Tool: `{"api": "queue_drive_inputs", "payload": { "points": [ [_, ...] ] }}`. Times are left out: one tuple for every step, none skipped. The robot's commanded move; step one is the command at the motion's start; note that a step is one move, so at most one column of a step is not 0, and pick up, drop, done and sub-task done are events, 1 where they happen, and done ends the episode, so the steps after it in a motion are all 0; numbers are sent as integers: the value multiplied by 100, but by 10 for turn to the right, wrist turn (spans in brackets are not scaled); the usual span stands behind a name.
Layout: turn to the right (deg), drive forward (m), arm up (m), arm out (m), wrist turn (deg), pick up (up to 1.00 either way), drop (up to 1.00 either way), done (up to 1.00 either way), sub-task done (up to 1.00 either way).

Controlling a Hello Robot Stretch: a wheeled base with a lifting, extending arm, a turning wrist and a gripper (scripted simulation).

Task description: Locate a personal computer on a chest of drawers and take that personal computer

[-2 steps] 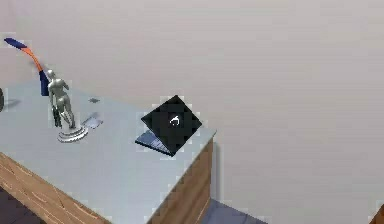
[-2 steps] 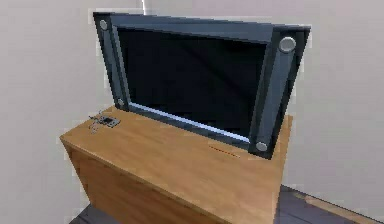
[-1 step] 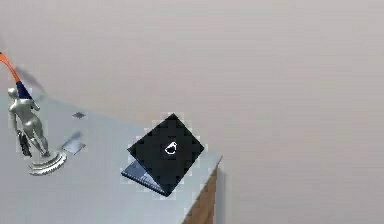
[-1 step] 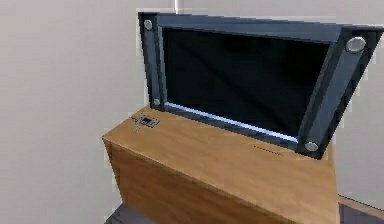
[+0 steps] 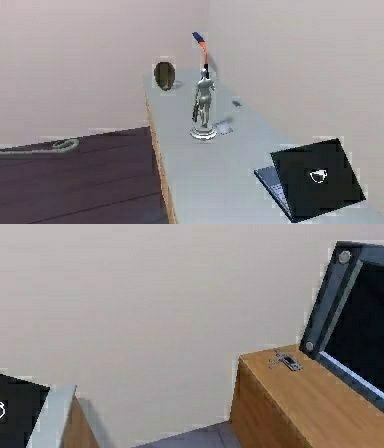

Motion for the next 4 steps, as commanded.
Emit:
{"api": "queue_drive_inputs", "payload": {
  "points": [
    [-450, 0, 0, 0, 0, 0, 0, 0, 0],
    [0, 0, 50, 0, 0, 0, 0, 0, 0],
    [0, 0, 34, 0, 0, 0, 0, 0, 0],
    [0, 0, 0, 32, 0, 0, 0, 0, 0]
  ]
}}
